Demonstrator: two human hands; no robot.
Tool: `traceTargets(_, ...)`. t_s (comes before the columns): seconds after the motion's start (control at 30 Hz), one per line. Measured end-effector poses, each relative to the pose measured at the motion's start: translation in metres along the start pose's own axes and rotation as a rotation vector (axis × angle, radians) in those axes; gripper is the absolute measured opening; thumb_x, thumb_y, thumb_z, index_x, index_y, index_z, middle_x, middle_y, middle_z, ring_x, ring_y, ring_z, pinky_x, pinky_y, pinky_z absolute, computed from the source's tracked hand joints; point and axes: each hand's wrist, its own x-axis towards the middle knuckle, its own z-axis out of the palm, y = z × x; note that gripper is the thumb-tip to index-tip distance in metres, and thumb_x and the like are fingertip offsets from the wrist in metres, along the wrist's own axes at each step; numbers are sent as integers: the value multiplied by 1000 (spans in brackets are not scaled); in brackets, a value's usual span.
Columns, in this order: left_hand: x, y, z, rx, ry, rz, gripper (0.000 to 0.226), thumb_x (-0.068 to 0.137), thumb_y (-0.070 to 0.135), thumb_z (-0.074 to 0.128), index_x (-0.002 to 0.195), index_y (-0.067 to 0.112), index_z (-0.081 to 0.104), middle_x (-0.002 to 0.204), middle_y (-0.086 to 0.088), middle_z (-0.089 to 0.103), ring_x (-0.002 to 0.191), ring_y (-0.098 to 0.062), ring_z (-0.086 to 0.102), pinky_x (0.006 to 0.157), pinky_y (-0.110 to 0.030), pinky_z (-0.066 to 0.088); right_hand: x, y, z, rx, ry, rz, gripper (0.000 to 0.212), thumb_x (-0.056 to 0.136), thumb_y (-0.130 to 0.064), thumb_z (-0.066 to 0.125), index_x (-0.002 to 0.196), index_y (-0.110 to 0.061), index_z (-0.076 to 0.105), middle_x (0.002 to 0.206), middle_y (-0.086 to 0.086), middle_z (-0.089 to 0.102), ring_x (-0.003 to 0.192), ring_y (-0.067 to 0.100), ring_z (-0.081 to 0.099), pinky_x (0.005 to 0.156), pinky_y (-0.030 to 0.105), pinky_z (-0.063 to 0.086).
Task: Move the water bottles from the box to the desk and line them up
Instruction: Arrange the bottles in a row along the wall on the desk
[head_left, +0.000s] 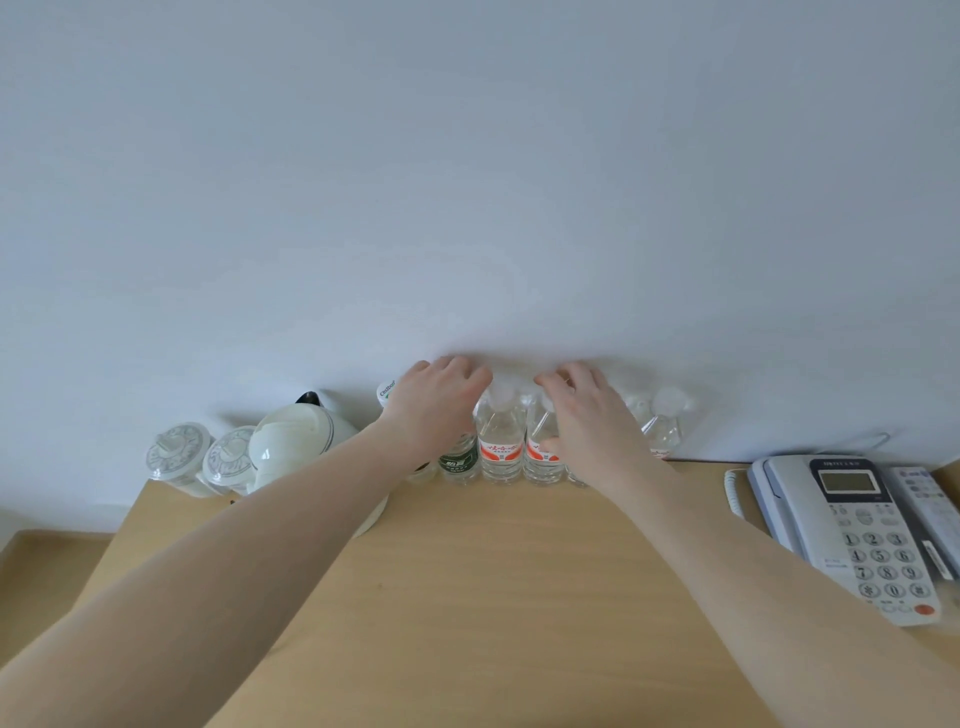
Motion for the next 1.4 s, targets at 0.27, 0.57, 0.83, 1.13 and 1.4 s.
traceTargets(0.27, -6, -6, 8, 23, -121, -50, 30, 93, 4, 64, 120, 12, 54, 124, -10, 48, 104, -28, 59, 74, -35, 47, 4, -15, 4, -135, -62, 76, 42, 88, 2, 62, 125, -15, 51, 124, 7, 43, 107, 29, 50, 65, 35, 42)
traceTargets(0.57, -6, -6, 11, 43, -73, -49, 27, 94, 4, 62, 120, 11, 56, 124, -10, 49, 102, -28, 61, 72, -33, 44, 5, -17, 0, -164, -78, 76, 36, 90, 4, 57, 120, -14, 52, 124, 6, 43, 108, 28, 49, 65, 34, 40)
traceTargets(0.83, -12, -13, 16, -72, -33, -50, 41, 91, 1, 63, 127, 13, 50, 124, -10, 46, 100, -29, 61, 71, -35, 45, 15, -31, -2, -176, -37, -13, 63, 79, -41, 80, 128, -14, 51, 123, 9, 49, 115, 29, 49, 92, 36, 43)
traceTargets(1.13, -24, -42, 10, 18, 132, -17, 43, 90, 12, 62, 130, 23, 53, 119, 2, 61, 104, -24, 61, 78, -31, 40, 22, -54, 6, -148, -40, -104, 53, 86, -28, 73, 131, -14, 49, 125, 7, 49, 116, 27, 49, 94, 35, 44)
traceTargets(1.4, -27, -58, 19, -54, -78, -97, 34, 93, 1, 56, 125, 12, 57, 122, -9, 54, 104, -31, 61, 76, -36, 48, 22, -64, 14, -151, -104, -36, 44, 90, -1, 63, 129, -14, 47, 128, 8, 41, 111, 29, 51, 67, 34, 41)
